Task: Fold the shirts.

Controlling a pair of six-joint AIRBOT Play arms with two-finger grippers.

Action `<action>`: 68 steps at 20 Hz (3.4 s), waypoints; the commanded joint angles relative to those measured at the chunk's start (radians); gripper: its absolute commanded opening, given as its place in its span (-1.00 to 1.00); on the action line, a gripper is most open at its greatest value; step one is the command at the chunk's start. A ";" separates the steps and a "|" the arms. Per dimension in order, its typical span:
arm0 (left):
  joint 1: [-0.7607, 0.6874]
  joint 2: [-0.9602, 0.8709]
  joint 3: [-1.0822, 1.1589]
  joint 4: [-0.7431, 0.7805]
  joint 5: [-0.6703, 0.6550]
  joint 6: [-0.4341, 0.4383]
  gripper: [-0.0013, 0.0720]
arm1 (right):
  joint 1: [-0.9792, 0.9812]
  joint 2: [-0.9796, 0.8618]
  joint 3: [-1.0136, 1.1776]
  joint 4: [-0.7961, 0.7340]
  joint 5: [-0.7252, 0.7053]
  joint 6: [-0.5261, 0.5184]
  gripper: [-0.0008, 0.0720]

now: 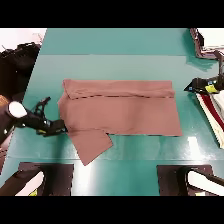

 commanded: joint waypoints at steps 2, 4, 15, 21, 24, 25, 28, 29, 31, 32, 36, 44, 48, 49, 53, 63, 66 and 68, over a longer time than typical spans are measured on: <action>-0.042 0.067 -0.196 -0.173 0.119 0.030 0.36 | 0.006 0.090 -0.098 0.006 -0.061 0.000 0.08; -0.116 0.067 -0.214 -0.186 0.198 0.029 0.36 | 0.006 0.107 -0.098 0.006 -0.063 0.000 0.08; -0.198 0.067 -0.101 -0.193 0.208 -0.006 -0.89 | -0.190 0.211 -0.277 -0.006 0.101 0.000 0.08; -0.198 0.067 -0.051 -0.194 0.226 0.003 -0.89 | -0.419 0.217 -0.629 0.007 0.108 0.000 0.48; -0.198 0.067 -0.051 -0.202 0.225 0.003 -0.89 | -0.417 0.158 -0.701 0.042 0.077 0.000 0.39; -0.198 0.067 -0.051 -0.202 0.225 0.003 -0.89 | -0.406 0.139 -0.711 0.079 0.060 -0.004 0.39; -0.198 0.067 -0.051 -0.202 0.224 0.003 -0.89 | -0.334 0.100 -0.697 0.137 -0.008 -0.012 0.22; -0.198 0.067 -0.051 -0.202 0.225 0.003 -0.89 | -0.302 0.094 -0.682 0.135 -0.025 -0.012 0.21; -0.198 0.067 -0.051 -0.202 0.224 0.004 -0.89 | -0.247 0.095 -0.648 0.134 -0.047 -0.012 -0.14; -0.198 0.067 -0.051 -0.201 0.224 0.004 -0.89 | -0.225 0.095 -0.631 0.130 -0.049 -0.012 -0.34; -0.198 0.073 -0.051 -0.191 0.148 0.003 -0.90 | -0.171 0.095 -0.586 0.125 -0.004 -0.024 -0.92; -0.198 0.074 -0.048 -0.169 -0.030 0.003 -0.90 | -0.188 0.315 -0.532 -0.138 0.232 -0.037 -0.92; -0.198 0.155 -0.031 -0.180 0.055 -0.027 -0.90 | -0.214 0.490 -0.532 -0.141 0.235 -0.015 -0.92; -0.198 0.184 -0.018 -0.178 0.075 -0.048 -0.90 | -0.201 0.510 -0.531 -0.126 0.230 -0.010 -0.92; -0.198 0.206 0.073 -0.158 0.152 -0.040 -0.90 | -0.117 0.514 -0.512 -0.126 0.183 0.031 -0.92; -0.198 -0.251 0.412 0.029 0.497 0.023 -0.89 | 0.056 -0.055 -0.035 -0.124 0.026 0.069 -0.92; -0.198 -0.410 0.480 0.029 0.593 0.048 -0.89 | 0.049 -0.204 0.092 -0.061 0.013 0.069 -0.92; -0.198 -0.481 0.526 0.026 0.632 0.048 -0.76 | 0.031 -0.288 0.171 0.014 -0.001 0.068 -0.91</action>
